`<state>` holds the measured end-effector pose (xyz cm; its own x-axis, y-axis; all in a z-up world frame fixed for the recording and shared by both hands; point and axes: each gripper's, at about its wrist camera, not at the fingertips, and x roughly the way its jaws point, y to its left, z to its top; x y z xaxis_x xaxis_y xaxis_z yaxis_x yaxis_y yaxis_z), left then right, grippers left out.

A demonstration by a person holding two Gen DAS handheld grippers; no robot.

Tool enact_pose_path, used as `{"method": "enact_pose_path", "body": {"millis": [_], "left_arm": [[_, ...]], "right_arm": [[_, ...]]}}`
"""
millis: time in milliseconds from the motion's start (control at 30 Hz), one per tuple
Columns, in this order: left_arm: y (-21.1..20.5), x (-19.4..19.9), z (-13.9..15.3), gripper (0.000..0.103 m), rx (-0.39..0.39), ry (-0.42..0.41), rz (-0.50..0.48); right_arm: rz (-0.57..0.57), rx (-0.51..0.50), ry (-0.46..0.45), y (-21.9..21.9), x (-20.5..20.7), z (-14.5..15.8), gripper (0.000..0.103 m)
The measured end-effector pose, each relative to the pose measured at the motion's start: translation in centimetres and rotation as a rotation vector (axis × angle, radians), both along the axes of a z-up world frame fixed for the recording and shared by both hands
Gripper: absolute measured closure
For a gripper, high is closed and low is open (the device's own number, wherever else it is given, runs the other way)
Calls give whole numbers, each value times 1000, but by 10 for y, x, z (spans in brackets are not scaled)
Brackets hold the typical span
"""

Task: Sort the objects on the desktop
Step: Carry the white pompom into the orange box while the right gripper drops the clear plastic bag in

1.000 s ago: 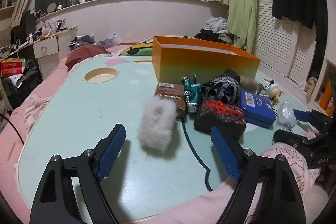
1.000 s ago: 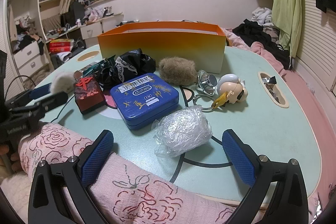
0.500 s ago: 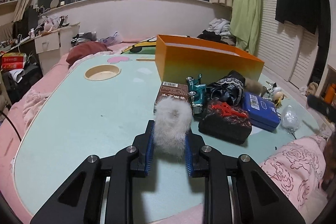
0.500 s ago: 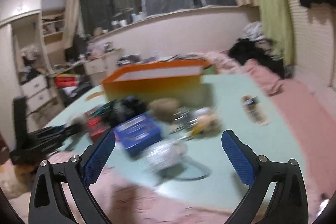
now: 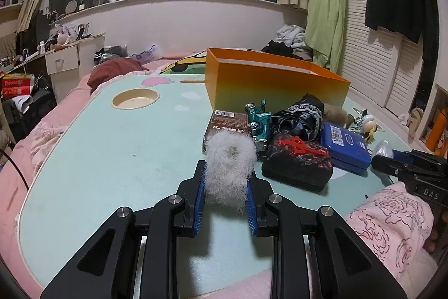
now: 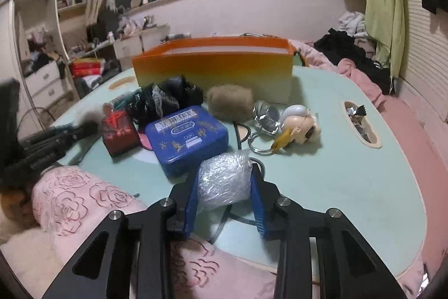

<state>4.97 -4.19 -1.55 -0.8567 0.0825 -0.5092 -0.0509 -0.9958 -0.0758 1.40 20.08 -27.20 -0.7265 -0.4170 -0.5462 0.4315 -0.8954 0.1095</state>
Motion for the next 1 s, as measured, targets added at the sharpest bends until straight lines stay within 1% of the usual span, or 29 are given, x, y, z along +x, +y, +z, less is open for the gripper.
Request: {"method": "enact_pose_path", "body": {"millis": [33, 100, 200, 300, 333, 367, 467, 533, 567, 600, 633, 667, 700, 733, 767, 800, 833, 867, 900, 1000], "left_arm": [[0, 2, 2, 78, -3, 8, -1], [-2, 7, 10, 78, 1, 30, -11], [-3, 9, 33, 78, 52, 53, -40], [4, 1, 70, 78, 62, 127, -43], [7, -6, 78, 78, 62, 133, -44], [10, -18, 90, 78, 70, 137, -44], [18, -58, 110, 78, 86, 107, -39], [22, -89, 114, 77, 62, 90, 15], [23, -105, 111, 77, 53, 67, 27], [24, -123, 104, 66, 56, 26, 20], [24, -140, 92, 41, 67, -42, 2], [23, -156, 77, 31, 78, -132, -11], [24, -158, 71, 29, 72, -120, -23], [28, -156, 66, 27, 41, -97, -36], [33, -155, 63, 27, 2, -92, -49], [37, -154, 62, 26, -32, -101, -61], [38, -153, 61, 26, -39, -113, -63], [36, -152, 61, 26, -25, -119, -60], [35, -150, 62, 26, -10, -114, -60], [28, -131, 73, 26, 23, -42, -57]], "right_arm": [[16, -40, 6, 3, 3, 3, 71], [14, -73, 50, 8, 11, 11, 71], [10, -59, 114, 2, 14, 32, 71], [-3, -39, 168, -12, -2, 62, 71], [-13, -31, 181, -18, -12, 73, 71], [-21, -32, 185, -22, -21, 81, 71], [-32, -66, 138, -35, -65, 101, 71], [-67, -79, 95, -43, -101, 103, 69], [-76, -73, 73, -44, -113, 102, 58], [-83, -56, 31, -48, -129, 95, 47], [-101, -28, -21, -52, -143, 84, 27], [-117, -9, -56, -51, -151, 74, 24], [-133, 12, -104, -52, -158, 62, 24], [-133, 56, -70, -54, -155, 57, 25], [-144, 83, -37, -54, -150, 55, 25], [-153, 93, -26, -53, -148, 56, 24], [-149, 88, -40, -51, -148, 57, 24], [-139, 63, -51, -47, -147, 59, 24], [-137, 40, -43, -44, -144, 62, 24], [-156, -22, 31, -32, -127, 76, 24]]}}
